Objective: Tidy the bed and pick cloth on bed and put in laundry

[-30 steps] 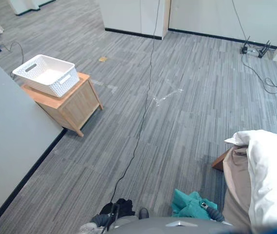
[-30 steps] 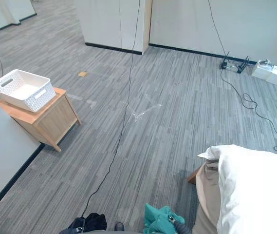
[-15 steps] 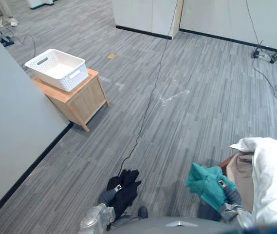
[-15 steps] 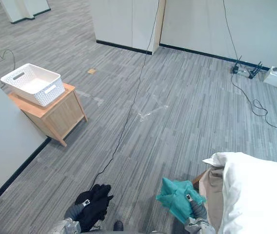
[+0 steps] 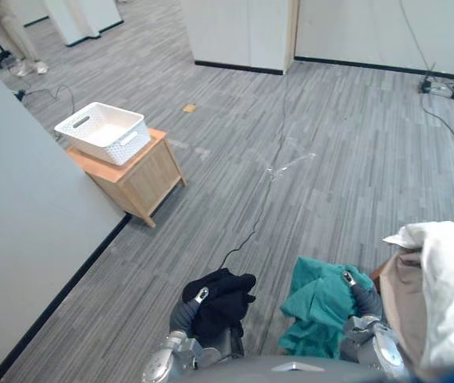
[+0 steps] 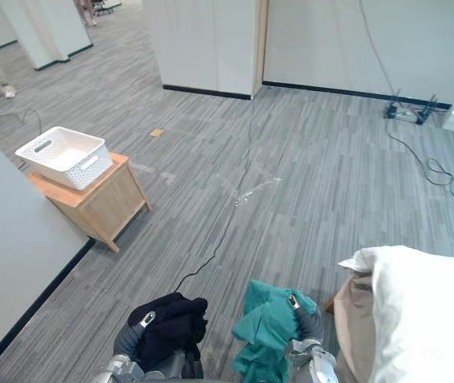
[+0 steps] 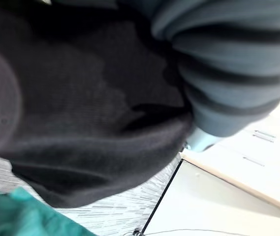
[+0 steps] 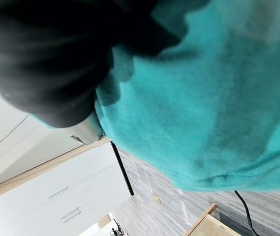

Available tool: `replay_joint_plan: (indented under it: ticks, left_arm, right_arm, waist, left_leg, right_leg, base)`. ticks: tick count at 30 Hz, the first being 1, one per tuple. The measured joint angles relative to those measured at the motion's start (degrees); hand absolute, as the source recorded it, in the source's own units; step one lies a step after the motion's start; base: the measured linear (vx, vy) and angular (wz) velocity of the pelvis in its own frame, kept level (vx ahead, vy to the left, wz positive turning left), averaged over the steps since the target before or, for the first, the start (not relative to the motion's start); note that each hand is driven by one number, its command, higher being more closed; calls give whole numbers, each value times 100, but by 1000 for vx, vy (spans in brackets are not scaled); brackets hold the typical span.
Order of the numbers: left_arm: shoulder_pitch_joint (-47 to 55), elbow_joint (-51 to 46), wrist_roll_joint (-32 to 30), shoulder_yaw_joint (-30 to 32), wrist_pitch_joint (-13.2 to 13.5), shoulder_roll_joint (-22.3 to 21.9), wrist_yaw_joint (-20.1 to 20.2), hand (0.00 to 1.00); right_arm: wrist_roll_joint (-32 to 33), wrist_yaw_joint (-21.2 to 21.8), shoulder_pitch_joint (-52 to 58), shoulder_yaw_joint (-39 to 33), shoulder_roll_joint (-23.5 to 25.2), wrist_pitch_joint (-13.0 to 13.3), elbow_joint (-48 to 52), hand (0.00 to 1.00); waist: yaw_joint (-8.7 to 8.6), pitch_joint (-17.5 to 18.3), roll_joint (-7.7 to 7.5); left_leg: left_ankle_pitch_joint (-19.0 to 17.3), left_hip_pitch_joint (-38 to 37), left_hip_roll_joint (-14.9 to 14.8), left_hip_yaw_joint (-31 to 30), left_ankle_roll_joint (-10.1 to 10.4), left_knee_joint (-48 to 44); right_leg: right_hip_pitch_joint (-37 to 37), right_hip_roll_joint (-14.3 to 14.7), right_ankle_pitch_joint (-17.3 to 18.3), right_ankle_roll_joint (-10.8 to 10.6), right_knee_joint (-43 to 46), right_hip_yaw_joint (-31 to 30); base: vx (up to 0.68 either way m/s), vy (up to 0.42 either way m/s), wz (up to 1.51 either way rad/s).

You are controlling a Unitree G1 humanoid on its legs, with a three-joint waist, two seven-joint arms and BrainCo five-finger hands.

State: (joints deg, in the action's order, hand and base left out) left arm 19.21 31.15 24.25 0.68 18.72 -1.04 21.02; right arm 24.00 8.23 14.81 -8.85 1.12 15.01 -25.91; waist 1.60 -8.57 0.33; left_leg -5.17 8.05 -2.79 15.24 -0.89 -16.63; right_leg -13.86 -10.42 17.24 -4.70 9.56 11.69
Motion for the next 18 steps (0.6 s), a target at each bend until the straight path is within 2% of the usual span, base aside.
replay_joint_plan:
  ticks: [1, 3, 6, 7, 8, 9, 10, 11, 12, 13, 14, 15, 16, 17, 18]
  left_arm:
    - [-60, 4, -12, -74, 47, 39, -11, 100]
    - [-110, 6, -27, -164, 79, 72, -38, 100]
    - [-119, 2, 10, -440, 81, 90, -95, 100]
    - [-116, 3, 29, -528, 62, 114, -88, 100]
    - [-118, 3, 44, -524, 57, 157, -85, 100]
    - [-105, 5, 44, -526, 55, 184, -92, 100]
    - [-80, 8, 47, -520, 53, 259, -98, 100]
    - [-30, 10, 59, -524, 43, 393, -133, 100]
    - [-37, 10, 71, -522, 39, 419, -146, 100]
    - [-76, 9, 100, -522, 25, 444, -153, 100]
    - [-177, 5, 107, -523, -9, 454, -165, 100]
    - [-230, 6, 107, -523, -45, 454, -170, 100]
    - [-353, 10, 105, -529, -119, 445, -207, 100]
    - [-415, 9, 102, -529, -169, 430, -216, 100]
    - [-444, 9, 101, -532, -191, 424, -215, 100]
  right_arm:
    - [-20, 3, -35, 62, 69, -4, -51, 100]
    - [-65, -2, -150, 83, 75, -61, -197, 100]
    - [-70, -66, -158, 57, 44, -115, -298, 100]
    - [-79, -106, -159, 38, 41, -147, -358, 100]
    - [-129, -147, -164, 23, 43, -192, -429, 100]
    - [-179, -171, -154, 67, 48, -255, -501, 100]
    - [-179, -175, -134, 90, 54, -299, -540, 100]
    - [-176, -176, -100, 112, 44, -355, -553, 100]
    - [-174, -176, -105, 118, 42, -355, -544, 100]
    - [-171, -177, -112, 132, 40, -355, -519, 100]
    - [-165, -186, -120, 159, 42, -355, -496, 100]
    - [-164, -191, -121, 175, 38, -357, -496, 100]
    - [-153, -229, -117, 196, 36, -369, -495, 100]
    - [-97, -279, -92, 205, 36, -370, -492, 100]
    - [0, -339, -77, 218, 37, -371, -479, 100]
  waist:
    - [92, 33, -68]
    - [133, 41, -103]
    - [117, 188, -132]
    - [98, 250, -109]
    - [76, 275, -152]
    - [58, 254, -205]
    - [19, 215, -202]
    - [-82, 222, -221]
    - [-107, 227, -221]
    - [-140, 230, -224]
    - [-192, 222, -200]
    - [-212, 207, -171]
    - [-283, 137, -81]
    - [-340, 98, -18]
    - [-388, 55, 6]
  left_leg:
    - [-107, 96, 86, 10, -74, -88]
    - [-251, 112, 127, 48, -182, -198]
    - [-474, -91, 327, 30, -234, 11]
    - [-495, -232, 388, -22, -263, 188]
    - [-495, -461, 461, -13, -261, 422]
    - [-501, -797, 508, -21, -271, 658]
    - [-524, -1019, 508, -28, -279, 766]
    - [-620, -1433, 437, -67, -207, 902]
    - [-637, -1528, 394, -66, -229, 908]
    - [-676, -1617, 332, -78, -219, 894]
    - [-752, -1699, 208, -191, -149, 840]
    - [-750, -1720, 141, -261, -150, 830]
    - [-755, -1776, -42, -456, -145, 804]
    - [-756, -1823, -159, -592, -139, 803]
    - [-780, -1917, -238, -736, -97, 812]
  right_leg:
    - [-45, -52, -130, -69, -204, -22]
    - [-62, -103, -274, -104, -255, -200]
    - [260, -257, -324, -149, 576, -539]
    - [658, -301, -397, -284, 1436, -716]
    - [1140, -390, -674, -598, 2486, -861]
    - [1604, -479, -1230, -661, 3602, -962]
    - [1878, -547, -1266, -604, 4236, -899]
    - [2308, -591, -940, -192, 4989, -532]
    - [2418, -568, -858, -78, 5022, -422]
    - [2597, -520, -683, -74, 4929, -240]
    - [2870, -339, -411, -22, 4464, -8]
    - [2934, -228, -348, 35, 4170, 97]
    - [2963, 27, -320, 127, 3307, 296]
    - [2953, 175, -362, 128, 2643, 425]
    - [2928, 260, -653, 170, 1730, 478]
  base:
    - [226, 148, 0]
    - [239, 177, -4]
    - [227, 186, 3]
    - [240, 175, 0]
    - [205, 124, 2]
    - [279, 115, 4]
    - [331, 73, 7]
    - [336, 48, 9]
    - [294, 8, 13]
    - [370, -69, 26]
    - [403, -96, 33]
    - [414, -128, 57]
    - [333, -162, 65]
    - [402, -229, 85]
    - [491, -310, 82]
